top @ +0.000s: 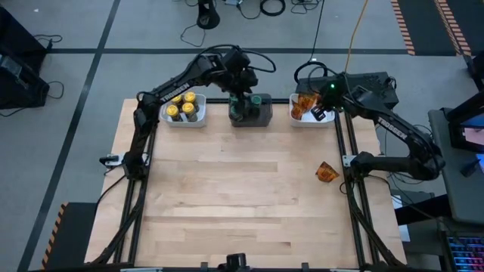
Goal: Sort spices by type
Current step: Put the bottom orange seasoning pack into the right white bin, then put the orange seasoning pack into the right white bin
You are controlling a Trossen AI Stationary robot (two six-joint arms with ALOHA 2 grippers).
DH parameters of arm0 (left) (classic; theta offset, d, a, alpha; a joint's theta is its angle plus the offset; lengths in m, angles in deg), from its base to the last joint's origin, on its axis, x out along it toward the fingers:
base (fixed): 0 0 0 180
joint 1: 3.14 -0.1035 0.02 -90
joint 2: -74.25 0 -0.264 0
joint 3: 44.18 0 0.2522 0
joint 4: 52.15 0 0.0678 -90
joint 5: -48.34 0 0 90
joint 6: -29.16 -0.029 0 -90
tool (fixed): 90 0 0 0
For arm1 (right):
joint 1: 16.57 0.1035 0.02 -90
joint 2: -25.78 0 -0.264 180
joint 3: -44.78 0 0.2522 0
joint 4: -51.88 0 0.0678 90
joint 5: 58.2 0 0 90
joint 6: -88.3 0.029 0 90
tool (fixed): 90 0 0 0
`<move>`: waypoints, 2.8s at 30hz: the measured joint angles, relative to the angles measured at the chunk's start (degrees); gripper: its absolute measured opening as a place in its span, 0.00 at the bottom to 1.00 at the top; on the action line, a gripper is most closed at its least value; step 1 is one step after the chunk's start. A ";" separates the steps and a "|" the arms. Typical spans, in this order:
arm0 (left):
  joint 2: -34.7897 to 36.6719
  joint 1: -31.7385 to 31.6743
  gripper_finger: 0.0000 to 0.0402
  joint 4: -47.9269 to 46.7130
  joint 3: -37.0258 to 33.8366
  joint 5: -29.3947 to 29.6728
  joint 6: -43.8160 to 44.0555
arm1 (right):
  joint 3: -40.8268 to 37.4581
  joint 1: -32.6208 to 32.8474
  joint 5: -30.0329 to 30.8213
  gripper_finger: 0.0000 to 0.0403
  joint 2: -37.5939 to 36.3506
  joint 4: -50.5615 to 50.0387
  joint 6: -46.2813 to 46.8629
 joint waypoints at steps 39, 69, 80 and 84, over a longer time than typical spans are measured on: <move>17.03 0.82 0.69 20.23 -31.15 -5.53 -0.57 | -12.59 -3.31 6.08 0.00 9.49 20.43 4.05; 17.88 0.95 0.69 24.29 -33.11 -3.62 -0.37 | -17.29 -6.83 -1.16 0.04 12.29 28.67 -6.28; 17.88 0.95 0.69 24.12 -33.11 -3.60 -0.33 | -13.09 -6.51 4.16 0.37 12.26 22.06 -7.34; 17.86 0.95 0.69 24.12 -33.11 -3.60 -0.36 | -9.22 -5.78 4.15 0.46 12.24 16.55 -7.35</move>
